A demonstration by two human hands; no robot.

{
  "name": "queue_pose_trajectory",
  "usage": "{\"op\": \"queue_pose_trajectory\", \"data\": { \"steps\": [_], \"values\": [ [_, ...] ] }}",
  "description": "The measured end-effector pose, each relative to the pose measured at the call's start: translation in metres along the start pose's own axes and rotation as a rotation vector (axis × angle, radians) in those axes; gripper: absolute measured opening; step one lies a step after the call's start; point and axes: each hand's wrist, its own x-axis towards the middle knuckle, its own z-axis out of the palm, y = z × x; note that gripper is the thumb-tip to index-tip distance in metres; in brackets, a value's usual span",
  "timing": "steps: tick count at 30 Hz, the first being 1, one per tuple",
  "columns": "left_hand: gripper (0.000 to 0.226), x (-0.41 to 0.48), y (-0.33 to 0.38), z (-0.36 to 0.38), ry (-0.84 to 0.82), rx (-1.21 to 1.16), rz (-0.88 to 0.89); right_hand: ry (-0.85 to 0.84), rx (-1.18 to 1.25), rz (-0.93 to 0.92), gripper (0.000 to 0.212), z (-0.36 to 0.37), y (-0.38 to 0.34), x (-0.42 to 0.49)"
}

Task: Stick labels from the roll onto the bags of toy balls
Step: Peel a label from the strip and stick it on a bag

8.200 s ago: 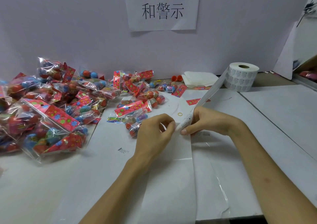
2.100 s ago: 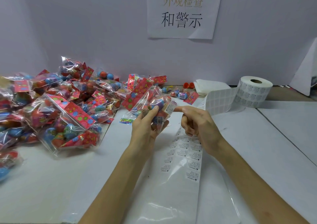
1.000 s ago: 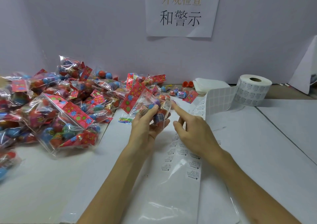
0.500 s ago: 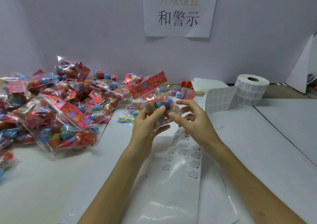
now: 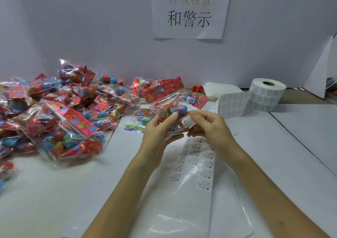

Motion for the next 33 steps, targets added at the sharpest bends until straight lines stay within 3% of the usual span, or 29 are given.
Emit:
{"op": "queue_pose_trajectory", "data": {
  "steps": [3,7,16,21,27,33],
  "values": [
    [0.034,-0.0001,-0.0002,0.001,0.005,-0.014,-0.013,0.017,0.041,0.036,0.028,-0.0012,-0.0009,0.0004],
    [0.035,0.0,-0.0006,0.0004,0.003,-0.012,-0.009,-0.027,-0.07,-0.033,0.015,-0.0009,0.0013,-0.0009],
    [0.03,0.0003,0.0005,0.0005,0.014,-0.03,-0.027,-0.049,0.03,0.041,0.03,0.0007,-0.0003,0.0002],
    [0.032,0.0,0.0001,-0.0004,0.016,-0.031,-0.018,-0.085,-0.062,-0.011,0.02,-0.0013,0.003,0.0],
    [0.033,0.0013,-0.0011,-0.0004,0.093,-0.018,-0.018,-0.132,-0.023,0.039,0.027,-0.0013,0.0034,0.0009],
    [0.033,0.0023,-0.0033,0.0006,0.138,0.067,0.036,-0.11,-0.149,-0.039,0.018,0.0003,0.0073,-0.0001]
  ]
}}
